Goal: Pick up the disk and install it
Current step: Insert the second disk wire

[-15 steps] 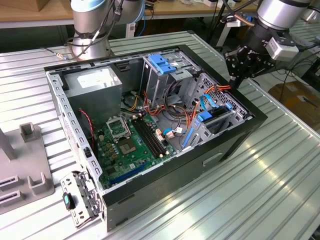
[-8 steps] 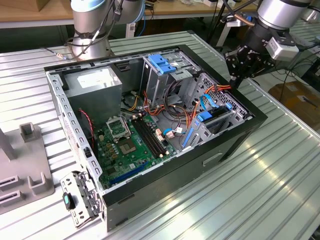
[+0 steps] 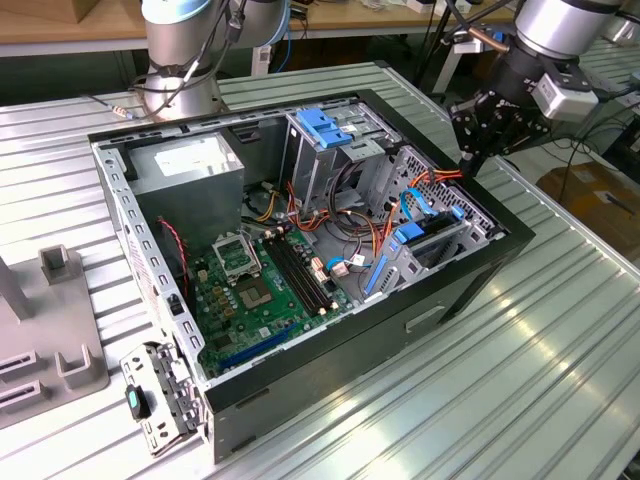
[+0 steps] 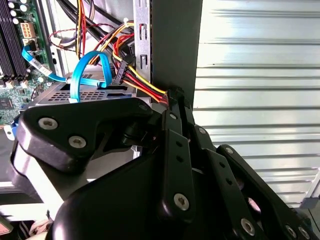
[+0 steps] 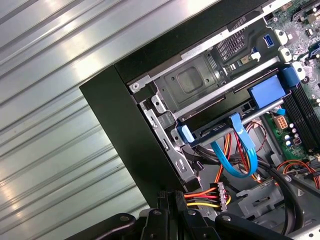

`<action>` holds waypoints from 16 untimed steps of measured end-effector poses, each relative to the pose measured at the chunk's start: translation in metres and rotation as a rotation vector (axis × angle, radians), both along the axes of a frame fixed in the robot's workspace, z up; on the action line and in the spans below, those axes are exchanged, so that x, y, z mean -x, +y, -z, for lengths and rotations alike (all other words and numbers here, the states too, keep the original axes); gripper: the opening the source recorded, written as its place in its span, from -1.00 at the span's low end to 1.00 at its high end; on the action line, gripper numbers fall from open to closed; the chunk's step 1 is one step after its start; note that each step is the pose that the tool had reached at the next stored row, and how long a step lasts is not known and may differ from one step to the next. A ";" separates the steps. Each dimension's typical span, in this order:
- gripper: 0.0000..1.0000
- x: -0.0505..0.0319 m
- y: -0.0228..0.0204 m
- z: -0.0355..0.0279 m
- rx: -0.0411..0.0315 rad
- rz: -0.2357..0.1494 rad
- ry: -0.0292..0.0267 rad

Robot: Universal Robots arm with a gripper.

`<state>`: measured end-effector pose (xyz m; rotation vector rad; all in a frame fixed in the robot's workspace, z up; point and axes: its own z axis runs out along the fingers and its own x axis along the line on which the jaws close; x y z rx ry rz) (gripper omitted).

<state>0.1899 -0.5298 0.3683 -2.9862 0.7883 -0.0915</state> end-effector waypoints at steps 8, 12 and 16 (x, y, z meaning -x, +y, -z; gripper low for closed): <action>-0.67 0.0000 0.0000 -0.0103 0.0002 0.000 0.0000; -0.67 0.0009 0.0001 -0.0107 0.0007 0.000 0.0000; -0.67 0.0053 0.0000 -0.0106 0.0004 0.000 -0.0003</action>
